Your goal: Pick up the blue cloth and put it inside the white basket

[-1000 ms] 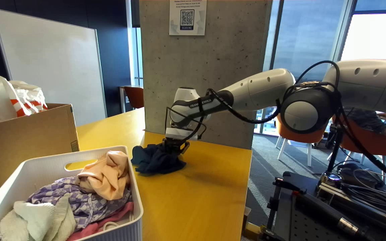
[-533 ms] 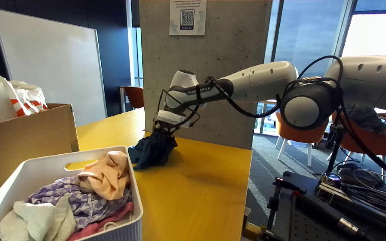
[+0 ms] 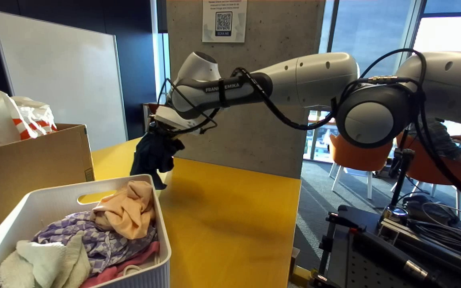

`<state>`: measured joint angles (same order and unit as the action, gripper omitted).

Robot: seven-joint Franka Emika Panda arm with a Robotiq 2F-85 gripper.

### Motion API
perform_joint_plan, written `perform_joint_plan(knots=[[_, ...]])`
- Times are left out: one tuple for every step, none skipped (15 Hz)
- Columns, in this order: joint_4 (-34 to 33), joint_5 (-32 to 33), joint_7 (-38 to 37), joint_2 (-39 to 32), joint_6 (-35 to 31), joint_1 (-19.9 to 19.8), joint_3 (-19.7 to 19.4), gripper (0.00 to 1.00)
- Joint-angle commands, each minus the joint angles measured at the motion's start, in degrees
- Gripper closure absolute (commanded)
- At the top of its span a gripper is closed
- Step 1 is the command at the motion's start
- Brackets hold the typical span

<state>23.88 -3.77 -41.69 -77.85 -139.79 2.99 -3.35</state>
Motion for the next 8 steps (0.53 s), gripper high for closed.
perform_joint_plan(knots=[[-0.1, 2.9, -2.7, 1.9, -3.5, 5.5, -2.3, 0.95], [-0.2, 3.6, -3.1, 2.3, -3.9, 7.3, -2.8, 0.95], [-0.2, 4.5, -3.9, 2.6, -4.4, 9.1, -3.4, 0.95], [-0.2, 5.4, -4.8, 2.8, -4.8, 11.0, -4.0, 0.95], [-0.3, 6.0, -5.3, 3.0, -4.3, 12.8, -4.3, 0.95], [-0.4, 6.7, -6.3, 3.0, -3.9, 14.8, -4.7, 0.95], [-0.4, 7.3, -7.5, 2.9, -3.5, 16.6, -5.0, 0.95], [-0.4, 7.8, -8.2, 2.5, -2.8, 18.1, -5.2, 0.95]])
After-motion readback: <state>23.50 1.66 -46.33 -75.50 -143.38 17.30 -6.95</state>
